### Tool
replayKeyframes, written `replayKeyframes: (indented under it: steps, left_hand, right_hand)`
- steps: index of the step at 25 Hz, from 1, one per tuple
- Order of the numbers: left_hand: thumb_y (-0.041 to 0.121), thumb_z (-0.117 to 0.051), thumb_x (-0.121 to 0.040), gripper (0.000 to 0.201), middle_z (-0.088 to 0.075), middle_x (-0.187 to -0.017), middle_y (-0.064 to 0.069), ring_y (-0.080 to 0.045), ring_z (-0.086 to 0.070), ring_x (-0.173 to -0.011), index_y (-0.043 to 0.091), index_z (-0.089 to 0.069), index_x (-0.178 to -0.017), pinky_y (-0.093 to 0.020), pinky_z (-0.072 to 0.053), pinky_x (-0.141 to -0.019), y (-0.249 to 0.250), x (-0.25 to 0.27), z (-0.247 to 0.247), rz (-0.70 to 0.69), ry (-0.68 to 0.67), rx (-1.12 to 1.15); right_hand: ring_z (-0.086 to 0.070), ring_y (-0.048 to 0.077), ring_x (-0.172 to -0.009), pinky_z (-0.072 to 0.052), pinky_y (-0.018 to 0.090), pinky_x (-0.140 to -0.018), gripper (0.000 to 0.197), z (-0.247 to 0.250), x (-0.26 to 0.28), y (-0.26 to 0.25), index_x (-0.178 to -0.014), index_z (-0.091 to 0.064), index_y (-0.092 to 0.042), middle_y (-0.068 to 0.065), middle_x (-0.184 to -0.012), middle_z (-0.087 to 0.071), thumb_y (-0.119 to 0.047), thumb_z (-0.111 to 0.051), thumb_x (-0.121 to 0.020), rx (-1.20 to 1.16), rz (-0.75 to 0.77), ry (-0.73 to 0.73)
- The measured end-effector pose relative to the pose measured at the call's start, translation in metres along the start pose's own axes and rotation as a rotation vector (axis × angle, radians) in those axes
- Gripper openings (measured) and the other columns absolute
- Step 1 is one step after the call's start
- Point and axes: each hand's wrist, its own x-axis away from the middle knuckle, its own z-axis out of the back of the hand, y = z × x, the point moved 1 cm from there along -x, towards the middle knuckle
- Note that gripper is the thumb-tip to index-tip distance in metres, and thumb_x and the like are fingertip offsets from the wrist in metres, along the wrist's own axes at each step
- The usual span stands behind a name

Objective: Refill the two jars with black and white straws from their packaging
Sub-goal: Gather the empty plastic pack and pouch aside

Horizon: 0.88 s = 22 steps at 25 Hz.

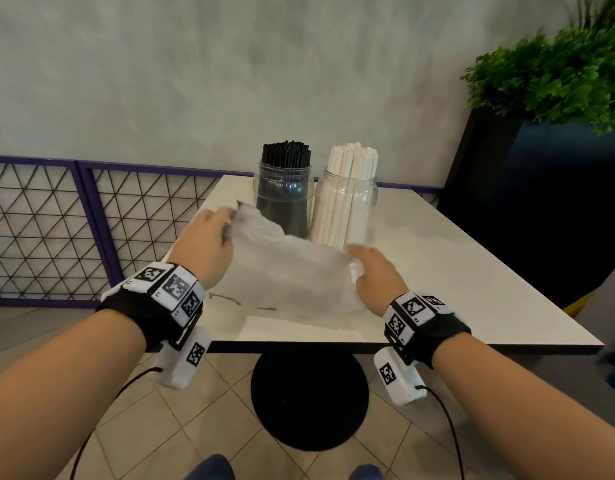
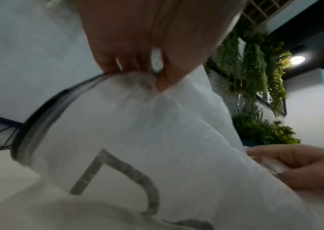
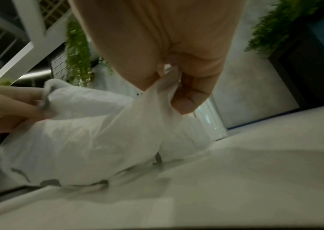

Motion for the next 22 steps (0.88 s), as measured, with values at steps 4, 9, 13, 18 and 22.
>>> replayKeyframes:
  steps: [4, 9, 13, 18, 22]
  left_hand:
    - [0.040, -0.039, -0.095, 0.055, -0.035, -0.148, -0.013, -0.038, -0.034, -0.132, 0.017, -0.030, -0.145, -0.049, -0.032, -0.109, -0.001, 0.011, -0.025, 0.094, -0.338, -0.086]
    - [0.087, -0.027, -0.062, 0.105, -0.026, -0.157, -0.008, -0.029, -0.024, -0.144, 0.024, -0.038, -0.145, -0.046, -0.020, -0.118, 0.007, 0.032, -0.051, 0.009, -0.656, -0.038]
    - [0.058, -0.039, -0.066, 0.053, -0.065, -0.093, -0.007, -0.025, -0.057, -0.092, 0.014, -0.062, -0.084, -0.034, -0.043, -0.083, 0.012, 0.039, -0.062, 0.030, -0.685, -0.016]
    - [0.026, -0.065, -0.083, 0.031, -0.051, -0.069, 0.005, -0.024, -0.055, -0.080, 0.024, -0.041, -0.064, -0.028, -0.035, -0.060, 0.020, 0.038, -0.061, -0.071, -0.544, -0.013]
    - [0.047, -0.079, -0.067, 0.048, -0.052, -0.109, -0.001, -0.025, -0.053, -0.107, 0.025, -0.055, -0.102, -0.033, -0.044, -0.086, 0.002, 0.036, -0.045, 0.069, -0.315, 0.070]
  right_hand:
    - [-0.049, 0.026, -0.123, -0.037, 0.031, -0.102, 0.053, -0.015, 0.003, -0.012, -0.130, -0.057, -0.023, 0.005, -0.137, -0.052, 0.006, -0.038, -0.090, 0.306, 0.088, -0.360]
    - [-0.051, 0.024, -0.108, -0.035, 0.023, -0.088, 0.037, -0.028, 0.007, -0.021, -0.107, -0.069, -0.016, 0.003, -0.117, -0.050, 0.003, -0.044, -0.089, 0.241, 0.256, -0.402]
    - [-0.044, 0.014, -0.108, -0.036, 0.019, -0.088, 0.044, -0.022, 0.017, -0.026, -0.123, -0.047, -0.022, -0.001, -0.124, -0.033, -0.016, -0.066, -0.083, -0.232, 0.196, -0.275]
    - [-0.033, 0.017, -0.131, -0.036, 0.037, -0.108, 0.107, -0.037, 0.028, -0.039, -0.149, -0.010, -0.033, -0.008, -0.156, -0.002, -0.055, -0.076, -0.068, 0.083, 0.349, -0.471]
    - [-0.046, 0.030, -0.119, -0.043, 0.042, -0.097, 0.066, -0.051, 0.021, -0.039, -0.133, -0.045, -0.013, 0.006, -0.141, -0.034, -0.052, -0.062, -0.083, 0.440, 0.364, -0.419]
